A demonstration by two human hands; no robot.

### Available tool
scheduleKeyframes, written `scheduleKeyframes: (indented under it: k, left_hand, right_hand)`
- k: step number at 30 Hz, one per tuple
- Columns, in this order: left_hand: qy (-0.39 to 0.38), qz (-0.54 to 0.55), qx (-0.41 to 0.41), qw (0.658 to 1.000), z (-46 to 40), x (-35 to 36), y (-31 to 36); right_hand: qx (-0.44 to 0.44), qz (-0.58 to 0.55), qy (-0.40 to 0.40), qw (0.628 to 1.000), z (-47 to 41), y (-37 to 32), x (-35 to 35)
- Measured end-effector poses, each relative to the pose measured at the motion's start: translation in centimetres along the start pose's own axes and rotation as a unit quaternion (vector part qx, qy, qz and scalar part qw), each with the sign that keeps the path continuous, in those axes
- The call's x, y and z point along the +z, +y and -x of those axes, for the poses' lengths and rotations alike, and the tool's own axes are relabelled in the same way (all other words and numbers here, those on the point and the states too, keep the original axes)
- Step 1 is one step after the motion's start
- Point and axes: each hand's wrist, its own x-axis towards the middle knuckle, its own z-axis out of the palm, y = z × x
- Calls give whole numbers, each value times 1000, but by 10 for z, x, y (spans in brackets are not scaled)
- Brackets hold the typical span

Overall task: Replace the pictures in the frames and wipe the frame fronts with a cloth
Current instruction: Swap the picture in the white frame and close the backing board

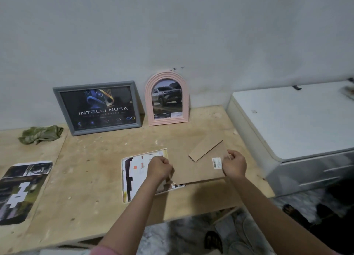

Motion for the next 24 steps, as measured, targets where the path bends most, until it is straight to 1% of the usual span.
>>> scheduleKeyframes:
  k: [3, 5, 8, 11, 16, 21, 24]
  left_hand:
    - [-8, -47, 6, 999, 5, 38, 18]
    - [-9, -69, 9, 998, 10, 56, 24]
    - [-3, -102, 2, 995, 10, 85, 27]
    - [25, -138, 13, 990, 6, 108, 27]
    - [85, -160, 16, 983, 4, 131, 25]
    - [112, -177, 30, 977, 3, 144, 18]
    - [126, -183, 40, 974, 4, 151, 15]
  right_hand:
    - [9, 24, 29, 999, -22, 15, -22]
    - [8, 36, 26, 999, -29, 22, -32]
    - [4, 68, -8, 998, -44, 34, -48]
    - [-11, 107, -57, 993, -61, 43, -56]
    - [-79, 166, -122, 975, -75, 61, -57]
    - [-151, 195, -114, 962, -80, 75, -53]
    - [-161, 201, -131, 957, -84, 81, -50]
